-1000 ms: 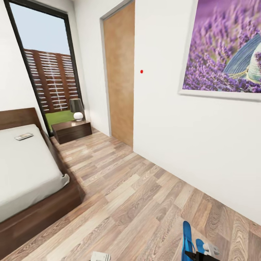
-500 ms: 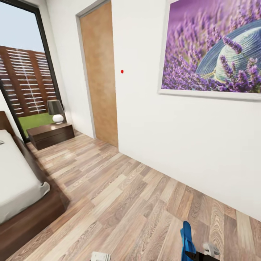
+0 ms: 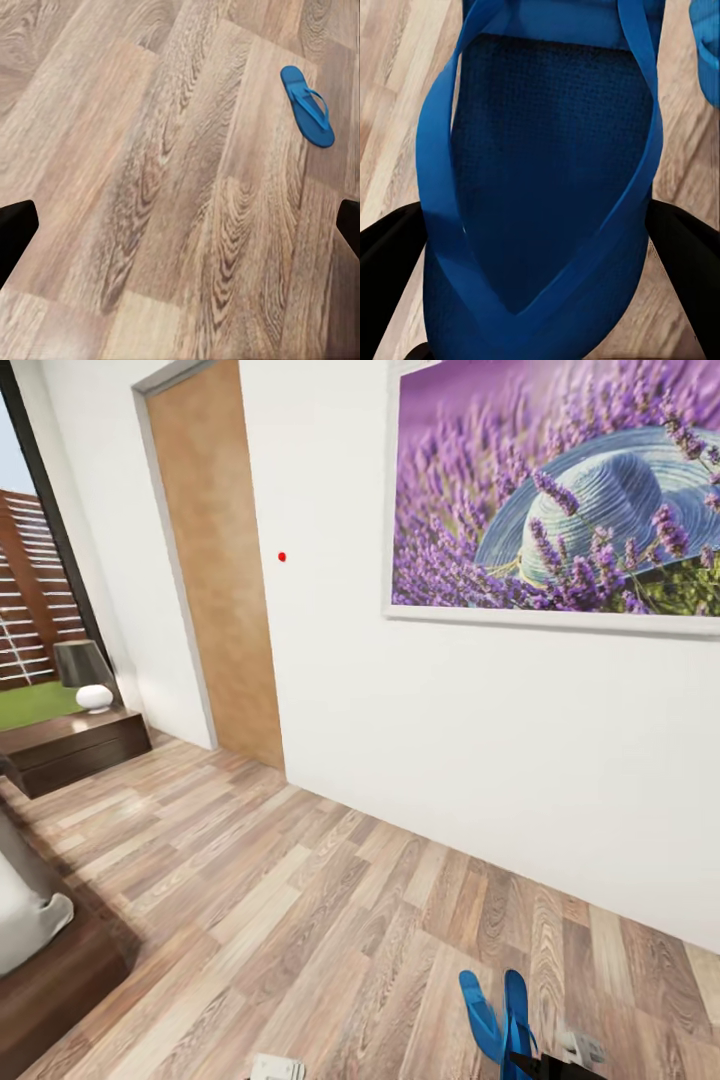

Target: In the bedroom, move the book from the bed onto either nightstand, and place the two sandals side by side next to the bed.

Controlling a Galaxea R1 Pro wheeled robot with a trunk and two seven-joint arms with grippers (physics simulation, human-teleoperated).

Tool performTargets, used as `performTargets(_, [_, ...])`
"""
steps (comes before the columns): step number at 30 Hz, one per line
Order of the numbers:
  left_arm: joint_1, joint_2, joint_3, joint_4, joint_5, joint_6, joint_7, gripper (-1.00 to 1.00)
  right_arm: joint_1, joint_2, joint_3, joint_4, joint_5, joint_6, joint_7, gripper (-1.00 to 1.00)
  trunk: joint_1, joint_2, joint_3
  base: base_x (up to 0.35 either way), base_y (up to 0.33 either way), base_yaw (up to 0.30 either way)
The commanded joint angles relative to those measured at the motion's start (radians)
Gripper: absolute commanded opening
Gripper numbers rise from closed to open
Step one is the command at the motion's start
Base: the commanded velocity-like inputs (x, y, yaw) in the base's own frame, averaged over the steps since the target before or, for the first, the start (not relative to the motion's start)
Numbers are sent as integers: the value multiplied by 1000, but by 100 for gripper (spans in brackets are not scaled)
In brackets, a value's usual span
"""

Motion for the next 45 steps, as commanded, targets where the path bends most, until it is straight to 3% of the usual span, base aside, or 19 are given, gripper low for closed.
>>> performTargets(1, [-1,1,-6,1,8,-3,0,100,-1,0,-10,0,-2,9,6,-100,0,0,-1,0,0,-300])
performTargets(45, [-1,1,-6,1,8,-3,0,100,-1,0,-10,0,-2,9,6,-100,0,0,-1,0,0,-300])
